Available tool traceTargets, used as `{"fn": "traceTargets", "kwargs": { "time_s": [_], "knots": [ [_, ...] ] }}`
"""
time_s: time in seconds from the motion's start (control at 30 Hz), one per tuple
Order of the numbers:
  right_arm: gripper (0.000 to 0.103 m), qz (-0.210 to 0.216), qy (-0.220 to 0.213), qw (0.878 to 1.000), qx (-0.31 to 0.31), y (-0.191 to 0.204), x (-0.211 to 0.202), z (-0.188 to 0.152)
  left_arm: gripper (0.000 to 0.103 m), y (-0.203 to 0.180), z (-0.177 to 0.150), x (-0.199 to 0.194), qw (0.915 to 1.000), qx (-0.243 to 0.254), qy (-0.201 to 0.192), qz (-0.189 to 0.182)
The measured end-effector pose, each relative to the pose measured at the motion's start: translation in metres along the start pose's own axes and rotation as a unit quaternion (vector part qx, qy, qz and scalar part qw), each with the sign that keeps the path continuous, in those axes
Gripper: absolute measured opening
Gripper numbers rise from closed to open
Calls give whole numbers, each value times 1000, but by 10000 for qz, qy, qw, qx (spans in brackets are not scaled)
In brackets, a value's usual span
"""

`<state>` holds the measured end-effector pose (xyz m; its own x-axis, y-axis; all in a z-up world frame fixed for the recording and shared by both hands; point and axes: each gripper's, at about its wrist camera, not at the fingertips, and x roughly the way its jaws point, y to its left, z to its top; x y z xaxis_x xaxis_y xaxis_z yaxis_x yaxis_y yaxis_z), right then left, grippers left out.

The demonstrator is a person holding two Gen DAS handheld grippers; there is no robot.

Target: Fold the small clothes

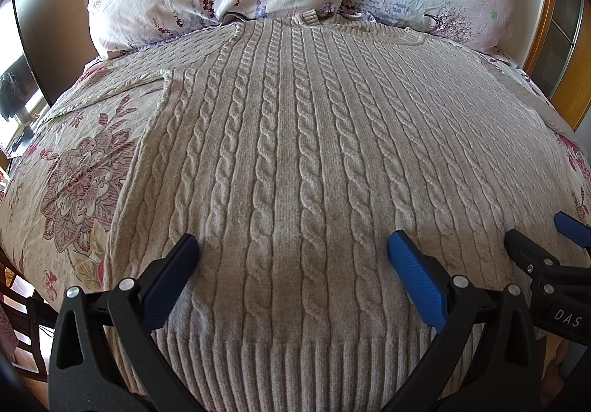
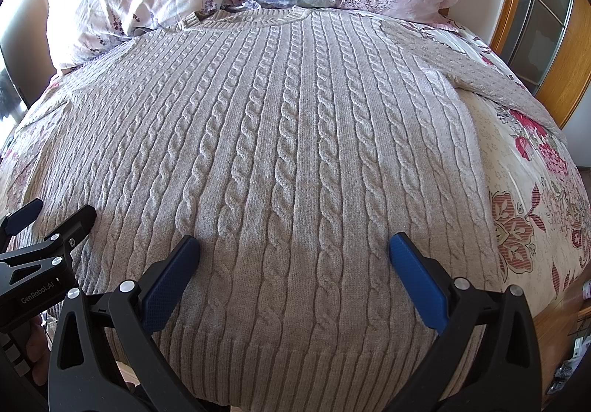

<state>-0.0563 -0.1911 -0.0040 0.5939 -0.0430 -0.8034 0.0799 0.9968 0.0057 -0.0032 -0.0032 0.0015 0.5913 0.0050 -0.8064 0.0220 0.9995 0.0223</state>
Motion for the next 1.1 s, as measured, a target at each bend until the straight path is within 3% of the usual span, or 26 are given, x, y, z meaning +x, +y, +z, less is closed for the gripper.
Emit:
{"fn": "traceTargets", "kwargs": {
  "time_s": [1.1],
  "knots": [
    [102,117,-39,9998,-180,-3,0,2,101,-3,6,2,10000,64,35,-56]
  ]
}}
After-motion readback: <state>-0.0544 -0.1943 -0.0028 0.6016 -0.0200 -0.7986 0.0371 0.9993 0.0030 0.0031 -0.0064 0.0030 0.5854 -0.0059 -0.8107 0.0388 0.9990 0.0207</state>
